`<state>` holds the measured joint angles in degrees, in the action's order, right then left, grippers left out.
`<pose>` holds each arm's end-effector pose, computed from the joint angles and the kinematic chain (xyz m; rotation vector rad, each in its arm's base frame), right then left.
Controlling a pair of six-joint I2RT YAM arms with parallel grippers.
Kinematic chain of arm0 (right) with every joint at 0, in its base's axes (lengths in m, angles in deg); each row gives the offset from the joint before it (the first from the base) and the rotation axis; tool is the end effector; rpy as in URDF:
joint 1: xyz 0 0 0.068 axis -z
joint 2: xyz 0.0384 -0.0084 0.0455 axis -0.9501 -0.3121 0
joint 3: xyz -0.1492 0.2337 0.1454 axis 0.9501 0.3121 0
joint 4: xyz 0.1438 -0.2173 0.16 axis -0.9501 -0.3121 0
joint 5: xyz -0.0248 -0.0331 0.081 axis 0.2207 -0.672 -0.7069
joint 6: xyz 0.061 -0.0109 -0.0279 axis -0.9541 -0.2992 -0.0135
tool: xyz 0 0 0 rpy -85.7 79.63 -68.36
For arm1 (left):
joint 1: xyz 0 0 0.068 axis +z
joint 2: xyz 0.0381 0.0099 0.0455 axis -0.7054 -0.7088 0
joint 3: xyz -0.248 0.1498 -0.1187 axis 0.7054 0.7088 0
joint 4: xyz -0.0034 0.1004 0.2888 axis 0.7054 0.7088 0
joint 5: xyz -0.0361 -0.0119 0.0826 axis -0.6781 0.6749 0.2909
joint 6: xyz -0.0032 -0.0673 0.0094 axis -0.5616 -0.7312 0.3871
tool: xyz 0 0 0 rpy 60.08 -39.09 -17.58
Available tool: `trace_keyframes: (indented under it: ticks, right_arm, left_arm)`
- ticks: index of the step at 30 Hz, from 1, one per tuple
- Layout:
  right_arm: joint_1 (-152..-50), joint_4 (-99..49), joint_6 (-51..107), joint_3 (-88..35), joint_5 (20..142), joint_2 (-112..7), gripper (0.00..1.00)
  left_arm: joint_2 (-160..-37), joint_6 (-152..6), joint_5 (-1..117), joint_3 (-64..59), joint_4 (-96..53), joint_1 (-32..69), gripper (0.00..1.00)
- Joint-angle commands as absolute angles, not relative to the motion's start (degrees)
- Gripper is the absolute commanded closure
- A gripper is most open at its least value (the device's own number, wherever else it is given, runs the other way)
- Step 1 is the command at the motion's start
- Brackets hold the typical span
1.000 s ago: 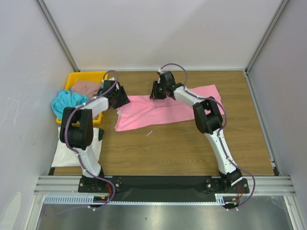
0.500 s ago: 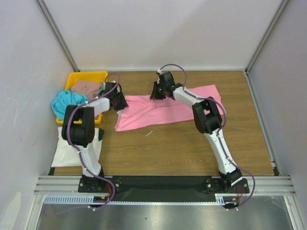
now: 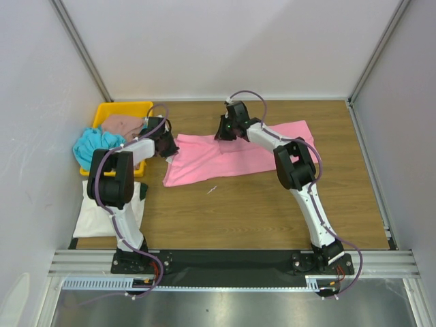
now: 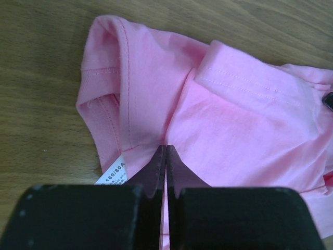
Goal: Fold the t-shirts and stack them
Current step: Fold the tshirt
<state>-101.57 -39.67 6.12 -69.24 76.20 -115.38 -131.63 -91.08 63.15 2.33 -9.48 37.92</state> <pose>0.5604 0.3341 0.1403 -0.1466 2.3826 0.7636 0.4535 -0.0581 0.1545 -0.4669 2.4529 -0.3355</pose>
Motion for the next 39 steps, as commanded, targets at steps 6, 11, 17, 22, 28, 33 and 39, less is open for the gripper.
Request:
trace_keyframes:
  ticks: [6, 11, 17, 22, 28, 33, 39]
  right_arm:
    - [-100.47, -36.91, 5.49, -69.46, 79.85, -112.73, 1.0]
    - [-100.2, -37.43, 5.49, -69.11, 80.64, -112.29, 1.0]
    - [-99.94, -36.82, 5.41, -67.26, 81.0, -111.41, 1.0]
    - [-99.77, -37.34, 5.84, -67.87, 78.9, -110.79, 0.96]
    - [-99.15, -41.28, 9.44, -70.24, 74.93, -105.79, 0.44]
    - [-96.34, -46.65, 12.0, -69.03, 78.44, -98.94, 0.24]
    - [-88.96, -47.01, 11.82, -56.91, 84.16, -89.44, 0.1]
  left_arm:
    - [-131.14, -90.81, 65.25, 2.42, -9.59, 38.71, 1.0]
    - [-131.32, -91.16, 65.08, 2.6, -9.68, 38.71, 1.0]
    - [-131.23, -91.34, 65.08, 2.95, -9.86, 38.71, 1.0]
    - [-131.05, -90.64, 64.82, 2.16, -8.63, 38.8, 1.0]
    - [-127.37, -87.74, 63.93, -2.14, -5.73, 38.71, 0.93]
    - [-122.27, -87.38, 62.18, -6.88, -4.32, 38.1, 0.57]
    - [-117.44, -96.32, 62.35, -6.46, -2.91, 34.15, 0.34]
